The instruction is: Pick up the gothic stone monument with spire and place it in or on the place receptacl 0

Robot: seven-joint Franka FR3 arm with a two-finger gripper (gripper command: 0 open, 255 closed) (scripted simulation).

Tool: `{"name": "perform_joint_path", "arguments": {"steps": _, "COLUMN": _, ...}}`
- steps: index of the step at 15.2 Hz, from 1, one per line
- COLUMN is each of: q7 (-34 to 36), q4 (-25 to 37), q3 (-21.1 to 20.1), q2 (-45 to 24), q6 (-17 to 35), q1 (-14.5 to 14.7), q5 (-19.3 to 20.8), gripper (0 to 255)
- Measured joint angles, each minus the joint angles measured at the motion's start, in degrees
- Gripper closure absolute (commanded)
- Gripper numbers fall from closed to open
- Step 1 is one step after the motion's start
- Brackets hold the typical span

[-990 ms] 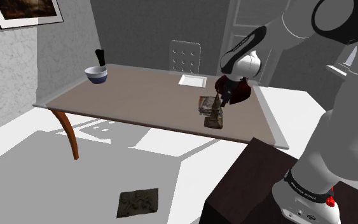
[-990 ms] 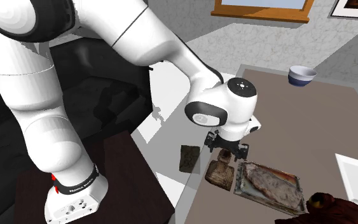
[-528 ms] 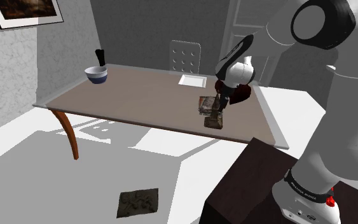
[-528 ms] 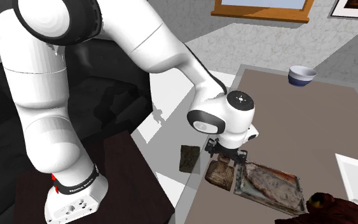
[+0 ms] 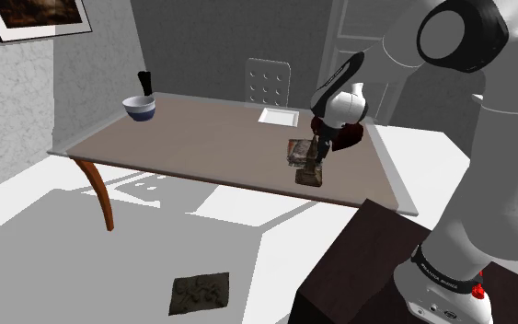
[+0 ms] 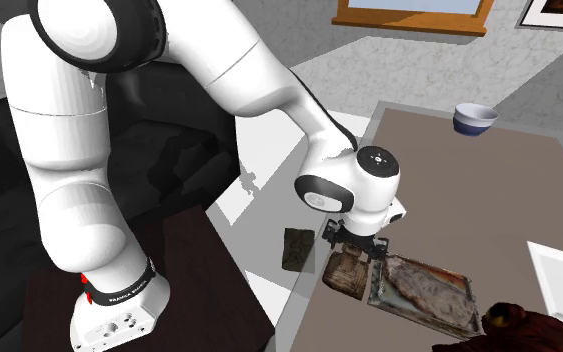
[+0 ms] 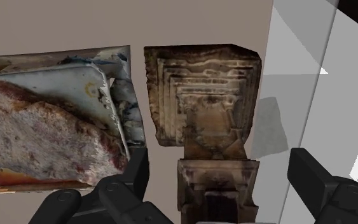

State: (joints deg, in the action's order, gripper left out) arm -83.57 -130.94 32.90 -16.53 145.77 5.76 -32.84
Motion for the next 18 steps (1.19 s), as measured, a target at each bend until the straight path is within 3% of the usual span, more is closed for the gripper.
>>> {"name": "perform_joint_path", "arguments": {"steps": 11, "q7": 0.2, "q4": 0.0, "q3": 0.2, "q2": 0.3, "q6": -0.2, "q1": 0.1, "q5": 0.3, "gripper": 255}}
{"name": "perform_joint_path", "arguments": {"steps": 18, "q7": 5.1, "q4": 0.0, "q3": 2.9, "q2": 5.0, "q6": -3.4, "q1": 2.1, "q5": 6.5, "gripper": 255}}
